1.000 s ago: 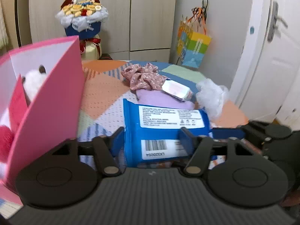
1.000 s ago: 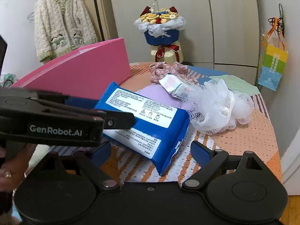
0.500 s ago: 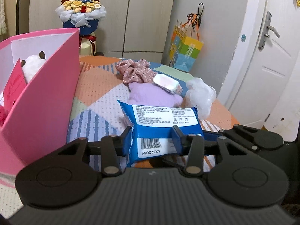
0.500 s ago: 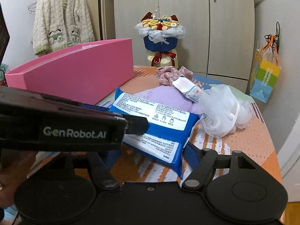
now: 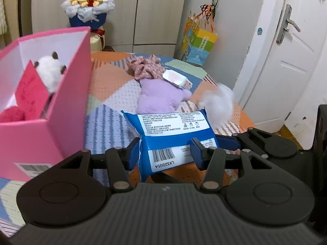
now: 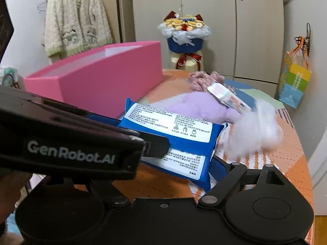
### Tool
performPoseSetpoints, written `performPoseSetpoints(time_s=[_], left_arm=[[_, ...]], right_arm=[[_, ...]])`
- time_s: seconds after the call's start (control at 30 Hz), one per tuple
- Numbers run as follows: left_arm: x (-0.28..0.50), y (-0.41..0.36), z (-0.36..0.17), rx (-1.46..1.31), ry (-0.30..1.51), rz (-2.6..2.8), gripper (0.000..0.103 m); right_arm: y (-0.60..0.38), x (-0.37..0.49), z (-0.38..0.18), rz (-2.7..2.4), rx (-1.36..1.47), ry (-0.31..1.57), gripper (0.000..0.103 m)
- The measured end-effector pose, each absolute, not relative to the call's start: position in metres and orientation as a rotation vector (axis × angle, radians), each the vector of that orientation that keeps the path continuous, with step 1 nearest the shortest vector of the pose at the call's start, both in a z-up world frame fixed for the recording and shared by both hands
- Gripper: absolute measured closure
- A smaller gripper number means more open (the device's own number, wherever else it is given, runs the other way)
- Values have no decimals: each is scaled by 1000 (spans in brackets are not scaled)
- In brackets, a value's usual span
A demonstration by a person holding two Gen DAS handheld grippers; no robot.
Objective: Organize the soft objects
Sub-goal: 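Lift the wet-wipe pack with the left gripper over the pink box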
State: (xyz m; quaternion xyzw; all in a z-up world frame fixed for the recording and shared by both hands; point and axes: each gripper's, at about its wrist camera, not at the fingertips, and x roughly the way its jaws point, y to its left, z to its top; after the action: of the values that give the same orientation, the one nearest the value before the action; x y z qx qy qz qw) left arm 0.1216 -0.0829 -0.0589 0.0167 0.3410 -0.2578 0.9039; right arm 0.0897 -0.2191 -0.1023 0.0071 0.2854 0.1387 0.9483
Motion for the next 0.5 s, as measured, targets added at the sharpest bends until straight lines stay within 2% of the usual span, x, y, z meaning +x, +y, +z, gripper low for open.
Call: performPoseSetpoints(time_s=[0.5], left_arm=[[96,-61,-52,33,775,-546,53]], right_arm=[[-194,59,-92,293,-22,642,12]])
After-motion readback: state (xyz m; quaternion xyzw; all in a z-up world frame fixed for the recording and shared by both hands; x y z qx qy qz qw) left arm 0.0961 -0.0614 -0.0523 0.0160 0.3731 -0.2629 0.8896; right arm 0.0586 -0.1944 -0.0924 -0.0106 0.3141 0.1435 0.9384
